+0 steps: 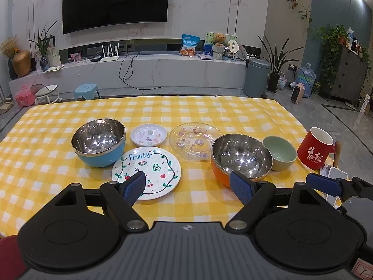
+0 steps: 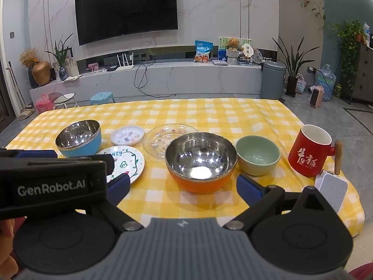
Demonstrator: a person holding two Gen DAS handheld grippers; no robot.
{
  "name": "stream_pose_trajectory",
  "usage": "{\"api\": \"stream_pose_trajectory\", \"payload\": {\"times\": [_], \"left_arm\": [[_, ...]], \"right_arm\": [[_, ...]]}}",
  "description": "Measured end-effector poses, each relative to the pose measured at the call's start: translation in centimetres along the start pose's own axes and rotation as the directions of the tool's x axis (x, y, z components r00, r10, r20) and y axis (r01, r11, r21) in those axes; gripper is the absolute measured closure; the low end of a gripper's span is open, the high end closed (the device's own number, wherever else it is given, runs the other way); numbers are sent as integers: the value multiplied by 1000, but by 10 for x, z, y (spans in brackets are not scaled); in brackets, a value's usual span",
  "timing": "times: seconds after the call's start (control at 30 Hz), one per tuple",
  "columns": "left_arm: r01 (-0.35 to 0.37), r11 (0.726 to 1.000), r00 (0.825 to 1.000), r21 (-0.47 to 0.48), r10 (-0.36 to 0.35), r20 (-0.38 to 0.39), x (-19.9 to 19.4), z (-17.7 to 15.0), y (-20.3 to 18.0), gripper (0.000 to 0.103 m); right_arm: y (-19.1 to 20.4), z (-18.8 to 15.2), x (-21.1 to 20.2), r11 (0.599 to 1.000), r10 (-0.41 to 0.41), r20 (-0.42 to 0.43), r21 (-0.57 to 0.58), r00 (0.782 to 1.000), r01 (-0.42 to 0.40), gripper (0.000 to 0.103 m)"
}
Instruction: Organize plates and bowls
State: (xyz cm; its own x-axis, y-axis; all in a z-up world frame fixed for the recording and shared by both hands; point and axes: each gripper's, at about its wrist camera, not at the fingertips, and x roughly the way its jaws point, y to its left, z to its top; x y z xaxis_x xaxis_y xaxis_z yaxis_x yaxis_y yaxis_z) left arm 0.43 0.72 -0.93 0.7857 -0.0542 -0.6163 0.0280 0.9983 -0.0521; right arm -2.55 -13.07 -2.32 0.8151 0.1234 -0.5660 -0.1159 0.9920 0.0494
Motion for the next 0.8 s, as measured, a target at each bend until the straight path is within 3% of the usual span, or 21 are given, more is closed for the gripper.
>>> {"api": "stream_pose_trajectory", "payload": {"times": [0.8], "left_arm": [[-13, 1000, 1000, 15, 13, -22, 3, -2, -1, 7]], "right_arm": [[1, -2, 5, 1000, -10, -15, -18, 1000, 10, 7]]}}
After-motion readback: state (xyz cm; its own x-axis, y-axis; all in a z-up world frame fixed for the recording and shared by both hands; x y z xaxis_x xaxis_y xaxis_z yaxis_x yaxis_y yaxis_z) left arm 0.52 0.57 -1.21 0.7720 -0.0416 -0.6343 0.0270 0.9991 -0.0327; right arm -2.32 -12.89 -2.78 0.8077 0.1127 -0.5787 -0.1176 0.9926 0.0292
